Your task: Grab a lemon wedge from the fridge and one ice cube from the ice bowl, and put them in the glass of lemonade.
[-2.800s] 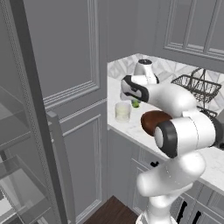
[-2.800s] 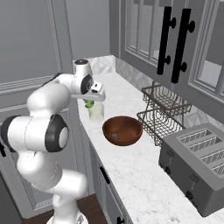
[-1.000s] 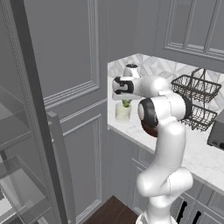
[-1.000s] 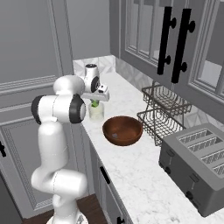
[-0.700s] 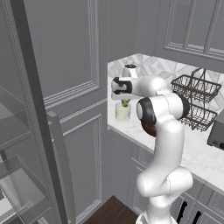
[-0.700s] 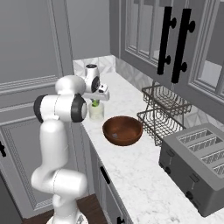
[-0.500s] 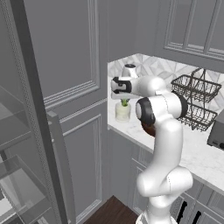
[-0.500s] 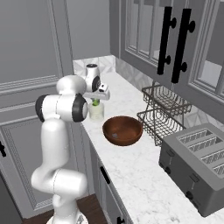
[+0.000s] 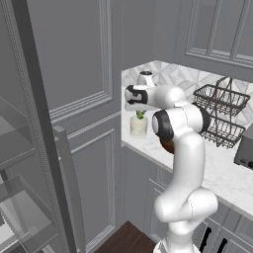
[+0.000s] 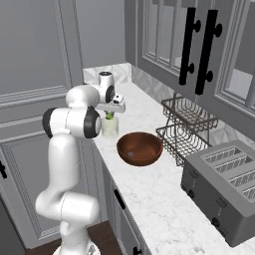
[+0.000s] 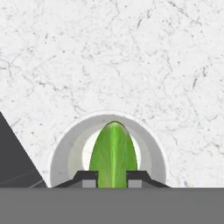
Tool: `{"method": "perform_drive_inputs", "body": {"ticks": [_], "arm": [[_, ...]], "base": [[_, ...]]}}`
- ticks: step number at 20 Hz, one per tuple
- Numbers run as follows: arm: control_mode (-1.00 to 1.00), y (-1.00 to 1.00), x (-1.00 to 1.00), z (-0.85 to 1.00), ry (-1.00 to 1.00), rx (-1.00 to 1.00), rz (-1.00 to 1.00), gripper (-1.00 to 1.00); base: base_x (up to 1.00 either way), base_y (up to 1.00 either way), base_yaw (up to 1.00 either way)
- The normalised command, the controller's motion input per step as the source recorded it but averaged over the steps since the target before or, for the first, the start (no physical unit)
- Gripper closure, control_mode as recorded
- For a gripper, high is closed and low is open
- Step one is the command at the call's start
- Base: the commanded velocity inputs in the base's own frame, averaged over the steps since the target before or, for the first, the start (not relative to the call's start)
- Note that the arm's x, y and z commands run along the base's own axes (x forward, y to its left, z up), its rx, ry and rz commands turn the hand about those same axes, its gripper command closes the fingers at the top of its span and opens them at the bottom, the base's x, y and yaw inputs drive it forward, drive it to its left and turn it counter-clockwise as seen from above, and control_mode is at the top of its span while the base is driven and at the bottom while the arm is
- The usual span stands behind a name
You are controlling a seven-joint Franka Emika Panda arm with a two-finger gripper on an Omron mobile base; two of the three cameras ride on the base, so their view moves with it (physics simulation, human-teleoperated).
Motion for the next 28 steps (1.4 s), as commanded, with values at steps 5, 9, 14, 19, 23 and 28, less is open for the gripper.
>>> {"method": "perform_drive_inputs", "body": {"ticks": [5,9,14,19,23,28], "arm": [[-1.0,0.0,0.01,0.0,0.0,0.0,0.0,1.0],[-1.0,0.0,0.0,0.0,0.0,0.0,0.0,1.0],[-1.0,0.0,0.0,0.0,0.0,0.0,0.0,1.0],[-1.0,0.0,0.0,0.0,0.0,0.0,0.0,-1.0],[-1.0,0.0,0.0,0.0,0.0,0.0,0.0,-1.0],[-1.0,0.0,0.0,0.0,0.0,0.0,0.0,-1.0]], "base": [[0.0,0.0,0.0],[0.0,0.0,0.0],[0.0,0.0,0.0],[0.0,0.0,0.0],[0.0,0.0,0.0],[0.0,0.0,0.0]]}}
